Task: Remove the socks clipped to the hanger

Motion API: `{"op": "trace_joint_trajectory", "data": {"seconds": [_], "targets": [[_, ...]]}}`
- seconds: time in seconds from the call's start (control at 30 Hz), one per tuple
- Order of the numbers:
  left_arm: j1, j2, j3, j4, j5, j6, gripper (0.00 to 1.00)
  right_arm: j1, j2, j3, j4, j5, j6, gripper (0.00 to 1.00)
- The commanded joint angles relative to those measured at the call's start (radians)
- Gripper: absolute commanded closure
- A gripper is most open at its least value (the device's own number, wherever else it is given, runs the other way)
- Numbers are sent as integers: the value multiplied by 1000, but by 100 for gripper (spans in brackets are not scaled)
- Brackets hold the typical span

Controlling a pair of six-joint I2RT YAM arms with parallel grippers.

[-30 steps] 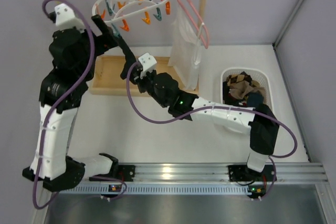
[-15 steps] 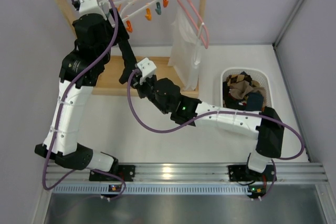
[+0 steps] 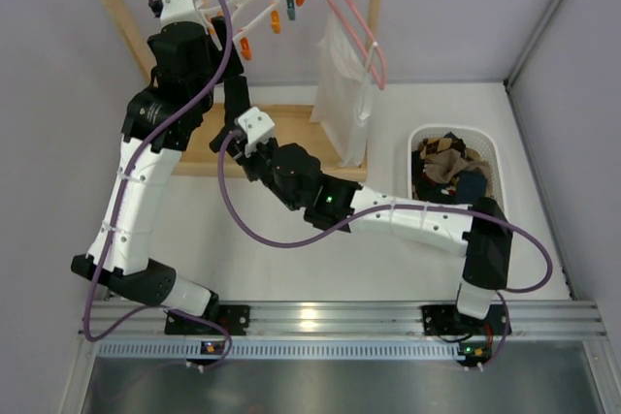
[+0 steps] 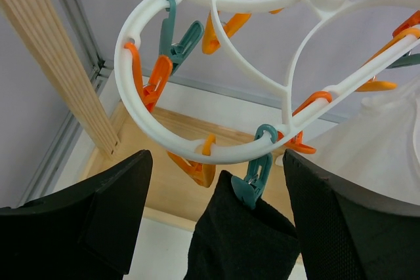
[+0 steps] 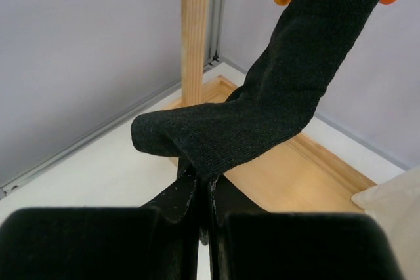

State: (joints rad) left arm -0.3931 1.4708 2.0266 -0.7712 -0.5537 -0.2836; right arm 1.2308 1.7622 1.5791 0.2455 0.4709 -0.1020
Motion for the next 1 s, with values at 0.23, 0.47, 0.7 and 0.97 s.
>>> {"op": "trace_joint_trajectory", "data": {"seconds": [0.23,0.47,0.7,0.97], "targets": [[-1,-29,-19,-23,-23,37,16,44,83,139,-51,5,-33,100],[-1,-55,-46,-23,6,35,15,48,121,190,-60,-20,-34,100],[0,2,-2,-25,-14,54,16,53,117,168,-29,-60,-50,100],[-1,42,38,-25,-5,46,30,56,132,154,-20,-95,-65,100]]}}
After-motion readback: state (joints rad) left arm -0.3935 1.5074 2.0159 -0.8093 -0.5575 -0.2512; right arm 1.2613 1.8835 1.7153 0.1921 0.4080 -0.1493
